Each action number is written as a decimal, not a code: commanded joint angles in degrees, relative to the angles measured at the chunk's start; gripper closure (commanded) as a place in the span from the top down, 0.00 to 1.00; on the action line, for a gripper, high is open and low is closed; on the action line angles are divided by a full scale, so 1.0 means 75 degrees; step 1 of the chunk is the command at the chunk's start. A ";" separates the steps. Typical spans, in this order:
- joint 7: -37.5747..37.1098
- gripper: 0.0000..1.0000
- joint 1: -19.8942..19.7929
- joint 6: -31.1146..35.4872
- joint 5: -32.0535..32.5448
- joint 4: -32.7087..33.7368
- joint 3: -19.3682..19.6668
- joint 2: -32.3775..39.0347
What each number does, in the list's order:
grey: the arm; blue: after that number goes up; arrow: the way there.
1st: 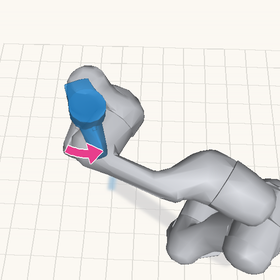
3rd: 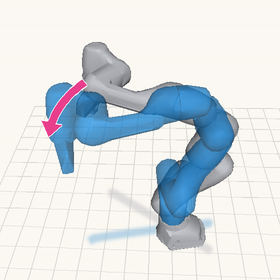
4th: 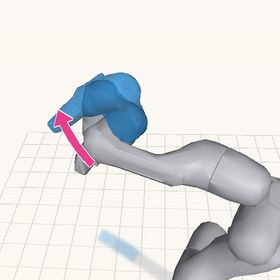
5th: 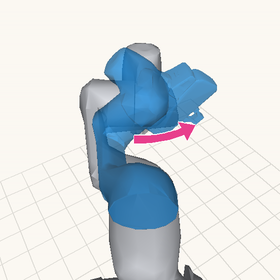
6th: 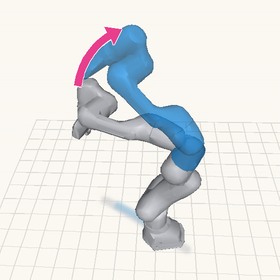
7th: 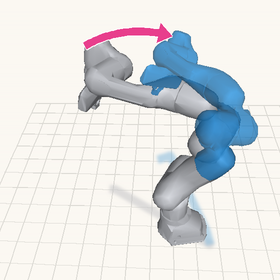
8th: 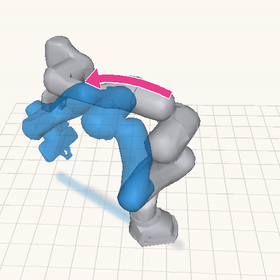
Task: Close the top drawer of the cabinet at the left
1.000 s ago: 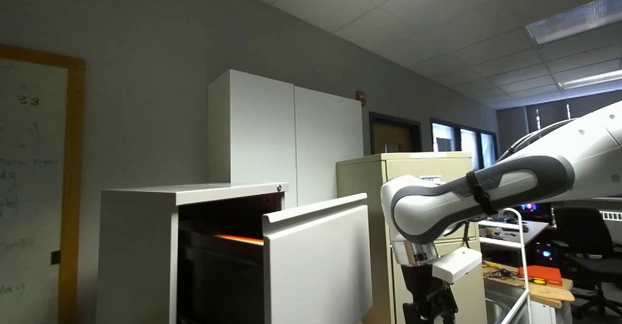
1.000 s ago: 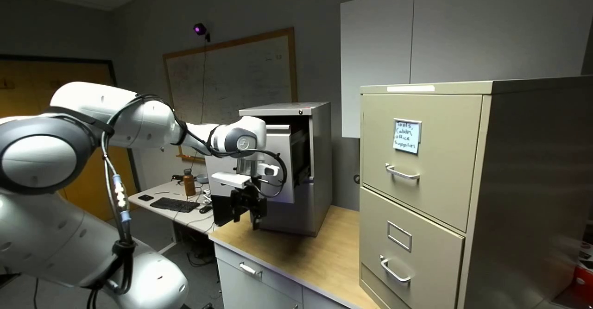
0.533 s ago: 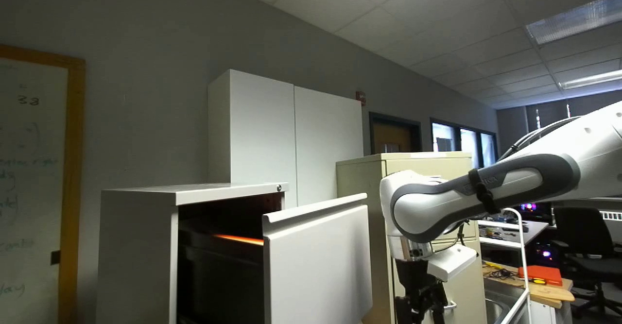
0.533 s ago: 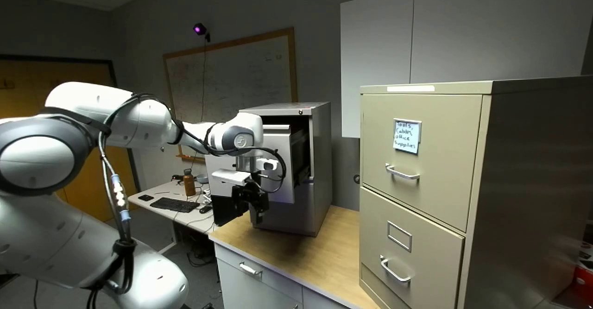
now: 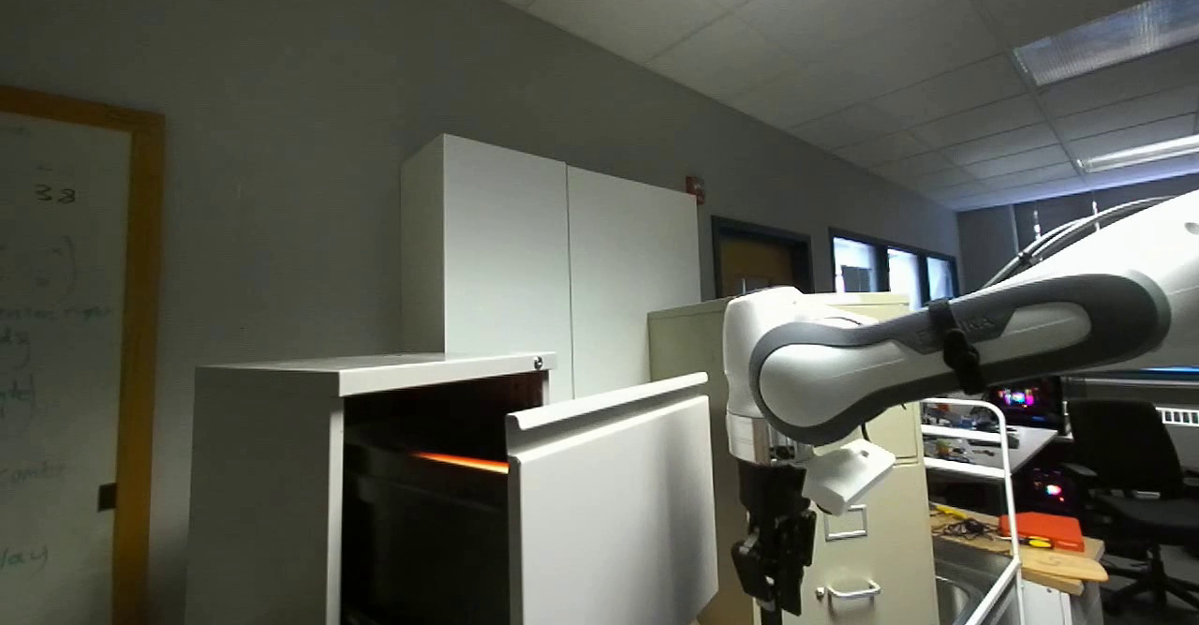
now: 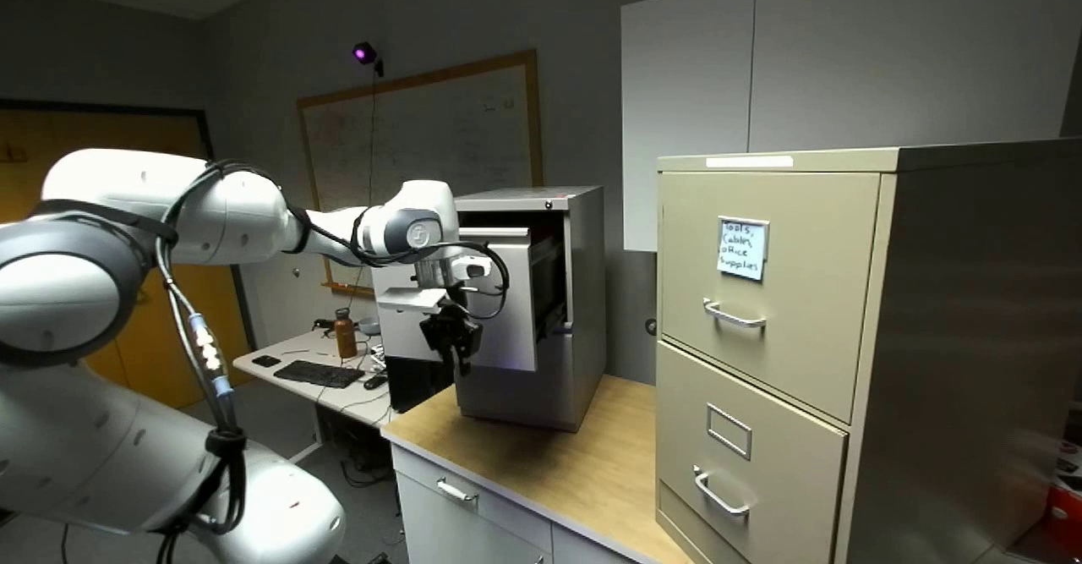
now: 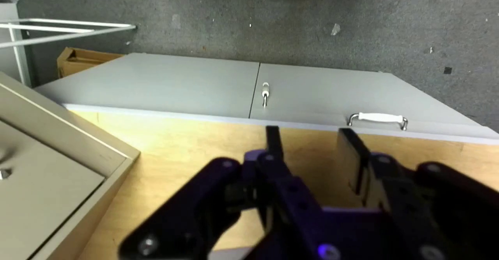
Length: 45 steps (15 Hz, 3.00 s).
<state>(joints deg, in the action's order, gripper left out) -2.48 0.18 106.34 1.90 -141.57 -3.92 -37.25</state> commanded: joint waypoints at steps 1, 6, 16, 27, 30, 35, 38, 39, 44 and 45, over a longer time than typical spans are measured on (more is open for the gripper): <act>-0.0125 0.12 0.0195 0.0504 0.0104 0.0237 -0.0185 -0.0275; 0.0068 0.00 0.0467 0.1468 0.0081 0.0714 -0.0302 -0.0093; 0.0208 0.00 0.0645 0.2142 0.0298 0.2765 -0.0556 0.2167; 0.0256 0.00 0.0892 0.1640 0.0319 0.6336 -0.0652 0.5179; 0.0268 0.00 0.1035 0.1440 0.0353 0.7232 -0.0665 0.5712; 0.0276 0.00 0.1260 0.1059 0.0472 0.8433 -0.0647 0.6491; 0.0285 0.00 0.1312 0.0935 0.0525 0.8958 -0.0618 0.6857; 0.0278 0.00 0.1338 0.0915 0.0565 0.9133 -0.0611 0.6965; 0.0263 0.00 0.1474 0.0745 0.0665 1.0182 -0.0573 0.7638; 0.0255 0.00 0.1515 0.0711 0.0687 1.0370 -0.0562 0.7755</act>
<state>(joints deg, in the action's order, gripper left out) -1.28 10.12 113.21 5.75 -72.93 -8.39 15.73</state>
